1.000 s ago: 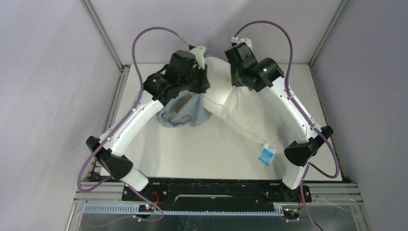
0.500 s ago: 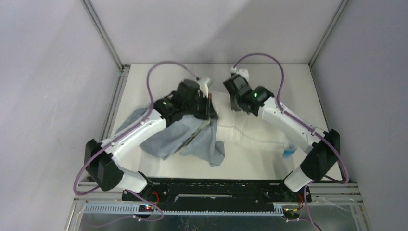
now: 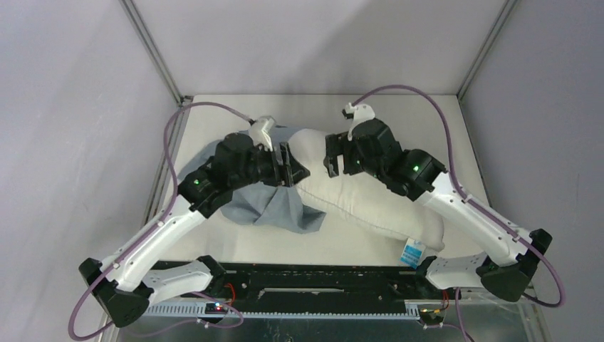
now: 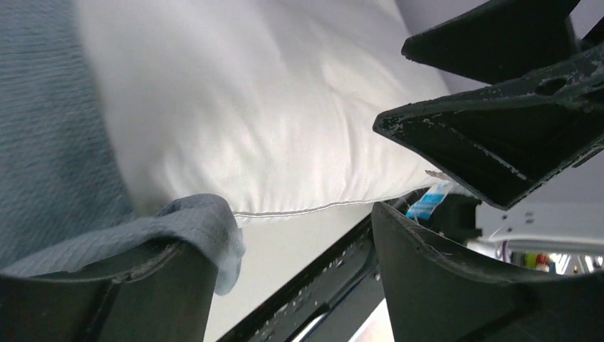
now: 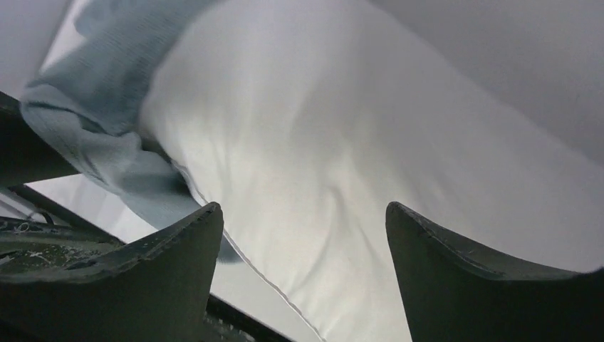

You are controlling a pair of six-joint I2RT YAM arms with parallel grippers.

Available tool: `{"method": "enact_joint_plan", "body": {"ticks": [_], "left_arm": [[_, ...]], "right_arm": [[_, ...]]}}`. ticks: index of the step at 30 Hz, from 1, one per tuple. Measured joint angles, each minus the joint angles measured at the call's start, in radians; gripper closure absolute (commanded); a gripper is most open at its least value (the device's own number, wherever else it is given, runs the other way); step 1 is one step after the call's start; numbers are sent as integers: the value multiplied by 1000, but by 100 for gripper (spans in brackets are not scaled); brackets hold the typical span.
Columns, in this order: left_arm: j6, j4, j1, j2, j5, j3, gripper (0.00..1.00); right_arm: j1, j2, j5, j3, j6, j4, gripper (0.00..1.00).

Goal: Put the pillow into the pillowcase

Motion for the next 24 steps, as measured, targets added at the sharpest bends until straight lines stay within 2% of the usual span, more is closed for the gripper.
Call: {"method": "enact_joint_plan", "body": {"ticks": [5, 9, 10, 11, 14, 16, 18, 23, 24], "left_arm": [[5, -18, 37, 8, -12, 112, 19], [18, -35, 42, 23, 4, 135, 19], [22, -48, 42, 26, 2, 135, 19], [27, -59, 43, 28, -2, 135, 19], [36, -107, 61, 30, -30, 137, 23], [39, -144, 88, 35, -56, 150, 24], [53, -173, 114, 46, -91, 183, 26], [93, -217, 137, 63, -179, 271, 33], [106, -219, 137, 68, -193, 280, 33]], "right_arm": [[-76, 97, -44, 130, -84, 47, 10], [-153, 225, -99, 142, -108, 88, 13], [-166, 261, -109, 139, -110, 95, 17], [-171, 293, -119, 126, -111, 109, 26], [-169, 330, -148, 56, -102, 144, 66], [-139, 322, -150, -27, -79, 204, 86], [-93, 303, -140, -101, -56, 259, 99], [2, 274, -120, -220, -1, 367, 100], [6, 269, -109, -229, 6, 381, 96]]}}
